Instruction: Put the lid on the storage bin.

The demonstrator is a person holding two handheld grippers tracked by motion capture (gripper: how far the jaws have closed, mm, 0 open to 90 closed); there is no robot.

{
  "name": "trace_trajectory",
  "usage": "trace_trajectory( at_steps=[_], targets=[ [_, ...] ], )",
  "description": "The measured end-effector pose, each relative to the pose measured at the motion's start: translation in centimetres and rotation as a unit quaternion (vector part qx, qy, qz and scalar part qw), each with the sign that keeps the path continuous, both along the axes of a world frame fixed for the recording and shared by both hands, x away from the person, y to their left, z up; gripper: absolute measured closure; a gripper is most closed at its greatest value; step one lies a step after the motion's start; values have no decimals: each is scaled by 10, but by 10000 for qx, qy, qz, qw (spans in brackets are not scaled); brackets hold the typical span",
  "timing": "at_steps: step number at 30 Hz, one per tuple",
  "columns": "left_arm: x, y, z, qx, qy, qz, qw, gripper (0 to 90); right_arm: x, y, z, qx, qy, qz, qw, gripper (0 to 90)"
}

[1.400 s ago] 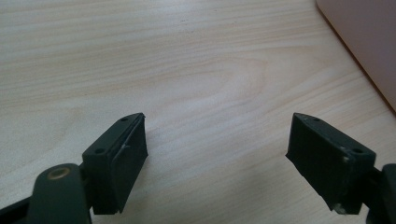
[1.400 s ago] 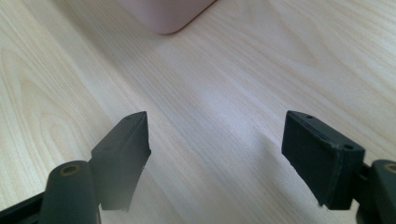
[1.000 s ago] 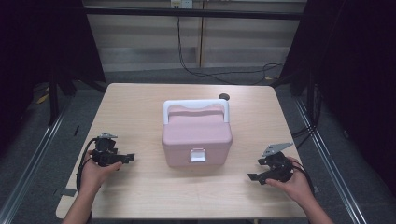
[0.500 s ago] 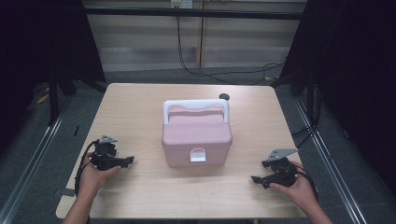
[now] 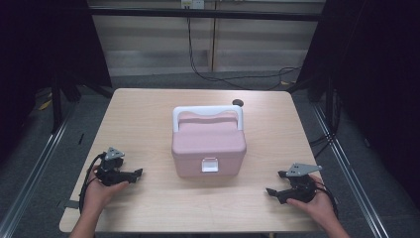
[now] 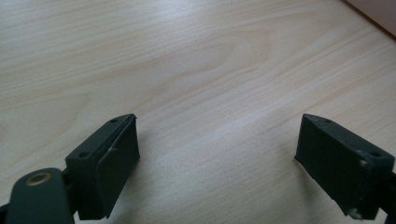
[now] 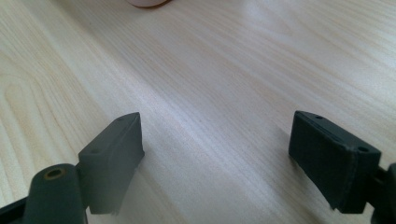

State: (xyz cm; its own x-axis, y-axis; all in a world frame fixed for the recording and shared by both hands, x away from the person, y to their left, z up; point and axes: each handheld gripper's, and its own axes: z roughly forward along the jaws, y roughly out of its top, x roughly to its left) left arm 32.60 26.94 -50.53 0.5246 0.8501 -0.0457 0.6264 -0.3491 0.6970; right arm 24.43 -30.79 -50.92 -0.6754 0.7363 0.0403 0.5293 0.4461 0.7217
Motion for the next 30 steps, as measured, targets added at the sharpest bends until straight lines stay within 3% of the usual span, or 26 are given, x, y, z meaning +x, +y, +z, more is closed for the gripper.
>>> trace_trajectory(
  at_steps=[11,30],
  targets=[
    [-4,-1,-4,46,-201,-114,9997,98,-1,0,-1,-6,-51,-27,10000,170],
    [-3,-1,-5,85,-156,-191,9997,54,-1,1,-1,-3,-58,-11,10000,168]
  ],
)
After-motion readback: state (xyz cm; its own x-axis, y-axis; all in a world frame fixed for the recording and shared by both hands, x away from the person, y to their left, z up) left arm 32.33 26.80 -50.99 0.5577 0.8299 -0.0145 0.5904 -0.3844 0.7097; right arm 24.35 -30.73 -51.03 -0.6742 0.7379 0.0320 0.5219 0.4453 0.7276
